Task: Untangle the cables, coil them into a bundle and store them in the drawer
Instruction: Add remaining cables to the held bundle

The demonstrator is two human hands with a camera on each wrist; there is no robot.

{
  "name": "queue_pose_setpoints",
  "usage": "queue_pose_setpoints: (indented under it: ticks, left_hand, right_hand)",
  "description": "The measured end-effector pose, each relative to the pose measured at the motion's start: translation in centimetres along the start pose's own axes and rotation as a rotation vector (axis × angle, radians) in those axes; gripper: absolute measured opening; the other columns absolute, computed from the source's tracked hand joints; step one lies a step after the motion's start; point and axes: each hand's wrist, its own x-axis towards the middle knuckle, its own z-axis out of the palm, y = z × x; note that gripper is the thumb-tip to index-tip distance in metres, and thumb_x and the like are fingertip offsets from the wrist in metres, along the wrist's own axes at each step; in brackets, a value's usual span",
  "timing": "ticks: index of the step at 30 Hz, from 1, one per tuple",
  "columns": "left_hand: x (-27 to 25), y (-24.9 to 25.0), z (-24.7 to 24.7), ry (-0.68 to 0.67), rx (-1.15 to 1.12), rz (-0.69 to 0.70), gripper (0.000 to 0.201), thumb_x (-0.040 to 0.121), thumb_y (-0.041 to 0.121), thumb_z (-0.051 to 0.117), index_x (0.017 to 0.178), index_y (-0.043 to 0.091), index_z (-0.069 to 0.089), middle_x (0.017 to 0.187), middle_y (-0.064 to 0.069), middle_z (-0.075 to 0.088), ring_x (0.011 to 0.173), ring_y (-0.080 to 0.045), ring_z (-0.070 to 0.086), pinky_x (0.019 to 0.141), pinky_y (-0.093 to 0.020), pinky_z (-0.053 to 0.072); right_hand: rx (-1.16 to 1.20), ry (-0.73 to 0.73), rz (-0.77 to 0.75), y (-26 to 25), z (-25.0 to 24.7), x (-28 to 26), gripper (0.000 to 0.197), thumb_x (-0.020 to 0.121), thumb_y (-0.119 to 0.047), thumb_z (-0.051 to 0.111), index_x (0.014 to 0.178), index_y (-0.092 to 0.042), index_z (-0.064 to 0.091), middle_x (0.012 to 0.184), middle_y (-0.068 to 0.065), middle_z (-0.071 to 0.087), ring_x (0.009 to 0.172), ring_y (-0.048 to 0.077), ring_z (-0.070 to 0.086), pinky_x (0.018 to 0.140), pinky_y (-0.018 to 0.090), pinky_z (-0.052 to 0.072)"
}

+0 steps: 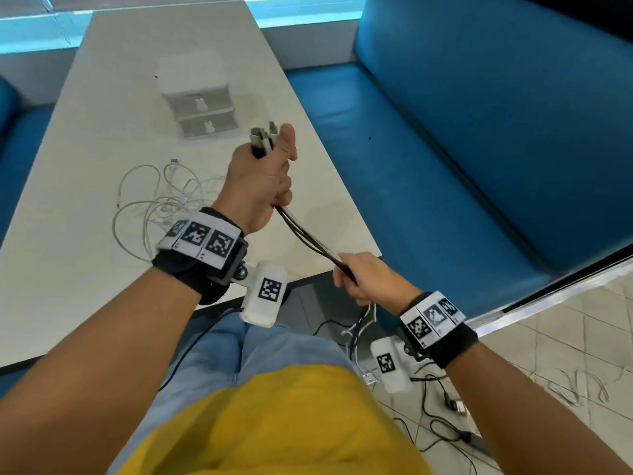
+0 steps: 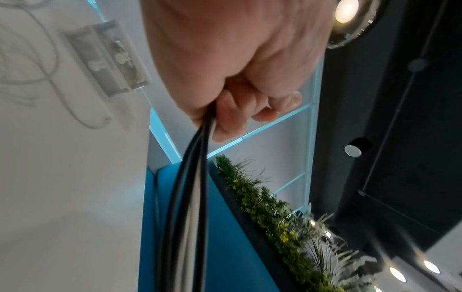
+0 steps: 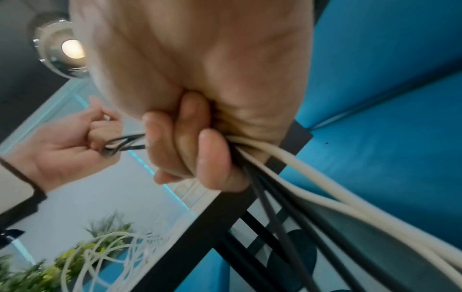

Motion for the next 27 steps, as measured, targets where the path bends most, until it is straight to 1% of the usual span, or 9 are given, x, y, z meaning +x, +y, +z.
queue_pose_setpoints:
  ticks: [5,9,12,15,17,20,21,23,27]
  left_hand:
    - [-0.3,1.8,0.9,-0.112,0.109,0.048,0.042,0.096,0.044,0.052,0.065,0.015,0.046,0.046,0.004,0.02,0.04,-0.011,0.012,0.044,-0.021,0.014]
    - [-0.5,2.6,0.6,-0.15,0.137,0.062,0.043,0.096,0.046,0.051,0.065,0.016,0.045,0.048,0.003,0.02,0.04,-0.011,0.012,0.044,-0.021,0.013]
    - [-1.3,1.6,2.0,-0.187,0.18,0.055,0.043,0.096,0.044,0.052,0.064,0.015,0.046,0.055,-0.003,0.019,0.04,-0.011,0.014,0.046,-0.024,0.012]
    - [-2.0,1.2,3.5,-0.224,0.191,0.065,0.043,0.096,0.041,0.053,0.063,0.015,0.047,0.058,-0.006,0.018,0.041,-0.012,0.015,0.047,-0.026,0.012]
    - [-2.2,1.2,4.0,-0.254,0.196,0.079,0.041,0.096,0.04,0.053,0.063,0.015,0.048,0.057,-0.006,0.019,0.041,-0.012,0.016,0.045,-0.023,0.014]
    - [-2.5,0.6,4.3,-0.32,0.246,0.086,0.04,0.096,0.038,0.053,0.066,0.013,0.051,0.053,-0.002,0.02,0.041,-0.012,0.017,0.042,-0.021,0.019]
    - [-2.6,0.1,4.3,-0.338,0.265,0.073,0.04,0.096,0.039,0.052,0.067,0.012,0.053,0.051,0.0,0.021,0.041,-0.011,0.018,0.043,-0.021,0.02]
    - [-2.9,-1.1,4.5,-0.359,0.314,0.044,0.039,0.096,0.038,0.052,0.067,0.012,0.054,0.045,0.007,0.023,0.039,-0.009,0.019,0.043,-0.023,0.021]
    - [-3.2,-3.8,4.1,-0.347,0.413,0.008,0.04,0.094,0.036,0.058,0.061,0.017,0.044,0.045,0.013,0.025,0.042,-0.009,0.021,0.046,-0.024,0.023]
  right_hand:
    - [-0.186,-0.002,0.077,4.4,-1.3,0.2,0.045,0.099,-0.023,0.028,0.065,-0.009,0.055,0.04,-0.002,0.039,0.037,0.012,0.034,0.044,0.025,0.03]
    - [-0.453,0.165,0.23,11.0,-3.0,0.4,0.041,0.095,-0.025,0.036,0.065,-0.016,0.062,0.064,0.001,0.058,0.06,0.016,0.052,0.055,0.027,0.038]
    - [-0.379,0.284,0.274,14.1,-3.2,1.6,0.042,0.097,-0.027,0.035,0.067,-0.013,0.062,0.067,0.006,0.058,0.066,0.022,0.053,0.063,0.031,0.039]
    - [-0.475,0.245,0.312,16.3,-2.8,2.6,0.039,0.097,-0.025,0.04,0.061,-0.016,0.052,0.061,0.002,0.053,0.063,0.023,0.052,0.066,0.032,0.041]
    - [-0.555,0.252,0.323,17.6,-3.0,3.0,0.036,0.095,-0.02,0.045,0.059,-0.015,0.049,0.069,0.008,0.057,0.071,0.026,0.055,0.066,0.029,0.038]
    - [-0.513,0.304,0.282,16.7,-4.6,3.2,0.022,0.092,-0.015,0.052,0.077,-0.013,0.067,0.087,0.01,0.066,0.085,0.027,0.06,0.071,0.025,0.04]
    - [-0.445,0.323,0.255,15.8,-5.2,3.3,0.021,0.091,-0.013,0.053,0.081,-0.011,0.07,0.084,0.008,0.067,0.083,0.025,0.061,0.072,0.028,0.045]
    - [-0.291,0.367,0.168,13.0,-6.1,3.4,0.023,0.092,-0.011,0.052,0.075,-0.011,0.068,0.075,0.008,0.068,0.074,0.024,0.064,0.076,0.037,0.054]
    - [-0.155,0.411,-0.075,4.3,-6.9,1.7,0.019,0.094,-0.01,0.051,0.08,-0.004,0.063,0.072,0.011,0.066,0.067,0.018,0.062,0.071,0.035,0.052]
